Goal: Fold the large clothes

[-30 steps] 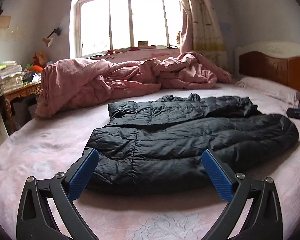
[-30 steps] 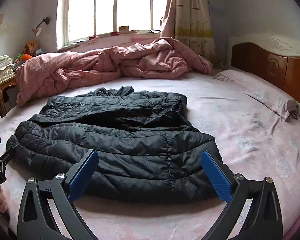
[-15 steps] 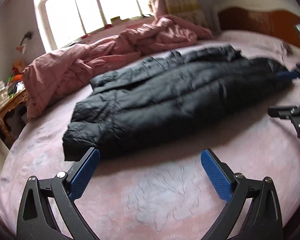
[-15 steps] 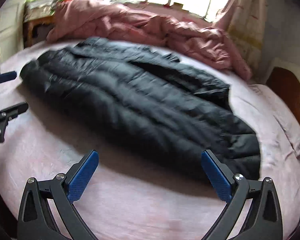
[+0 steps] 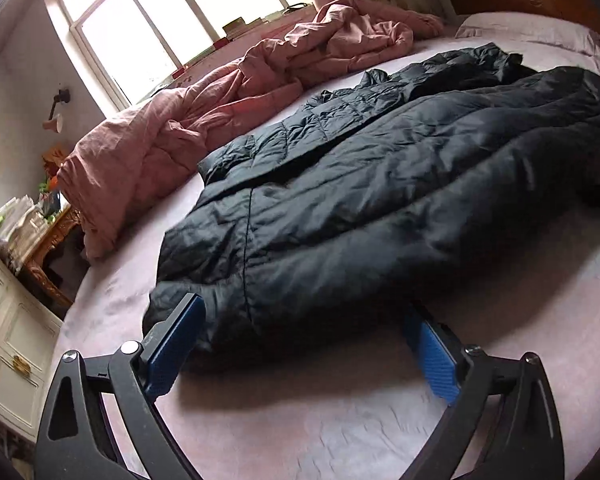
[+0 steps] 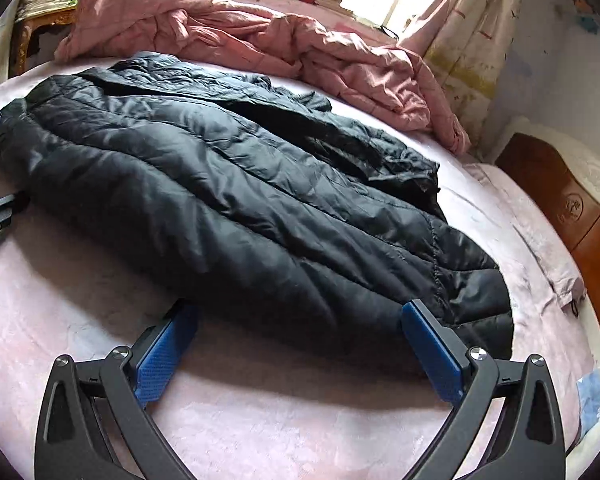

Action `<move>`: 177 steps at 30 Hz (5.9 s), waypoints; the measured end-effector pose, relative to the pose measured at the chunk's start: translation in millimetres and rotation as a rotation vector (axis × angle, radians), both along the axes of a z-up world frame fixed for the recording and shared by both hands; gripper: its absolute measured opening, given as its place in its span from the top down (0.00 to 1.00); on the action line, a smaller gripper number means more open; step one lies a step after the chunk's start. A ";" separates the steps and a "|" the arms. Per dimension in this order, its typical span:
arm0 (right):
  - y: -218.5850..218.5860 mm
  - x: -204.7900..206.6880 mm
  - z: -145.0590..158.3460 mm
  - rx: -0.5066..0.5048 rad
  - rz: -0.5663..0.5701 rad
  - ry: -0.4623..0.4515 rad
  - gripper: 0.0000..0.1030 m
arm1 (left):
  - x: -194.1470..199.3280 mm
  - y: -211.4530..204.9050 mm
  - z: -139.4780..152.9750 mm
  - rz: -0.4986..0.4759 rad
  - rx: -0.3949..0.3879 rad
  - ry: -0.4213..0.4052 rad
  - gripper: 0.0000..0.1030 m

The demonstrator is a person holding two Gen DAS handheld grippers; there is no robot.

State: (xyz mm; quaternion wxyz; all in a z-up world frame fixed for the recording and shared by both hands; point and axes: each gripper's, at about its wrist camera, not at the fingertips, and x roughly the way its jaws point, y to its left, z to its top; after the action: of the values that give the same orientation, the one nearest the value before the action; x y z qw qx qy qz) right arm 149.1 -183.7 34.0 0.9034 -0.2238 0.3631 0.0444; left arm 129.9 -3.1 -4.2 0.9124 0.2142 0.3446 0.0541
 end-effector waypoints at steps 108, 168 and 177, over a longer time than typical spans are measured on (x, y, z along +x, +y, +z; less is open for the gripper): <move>-108.2 143.4 90.5 0.186 -0.305 -0.351 0.28 | 57.6 178.7 94.2 0.312 -0.577 -0.205 0.78; 94.9 218.6 -3.3 0.456 0.002 0.478 0.98 | 128.0 2.8 -17.8 -0.031 -1.139 0.369 0.96; 109.4 295.1 -25.2 0.430 -0.119 0.499 1.00 | 129.3 1.3 -16.9 -0.039 -1.147 0.359 0.96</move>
State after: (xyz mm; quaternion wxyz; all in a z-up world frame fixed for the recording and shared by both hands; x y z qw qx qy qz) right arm 444.2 -74.2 8.8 0.8142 0.0114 0.5678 0.1209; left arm 259.2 -1.8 -21.1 0.8106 -0.3002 0.4637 -0.1942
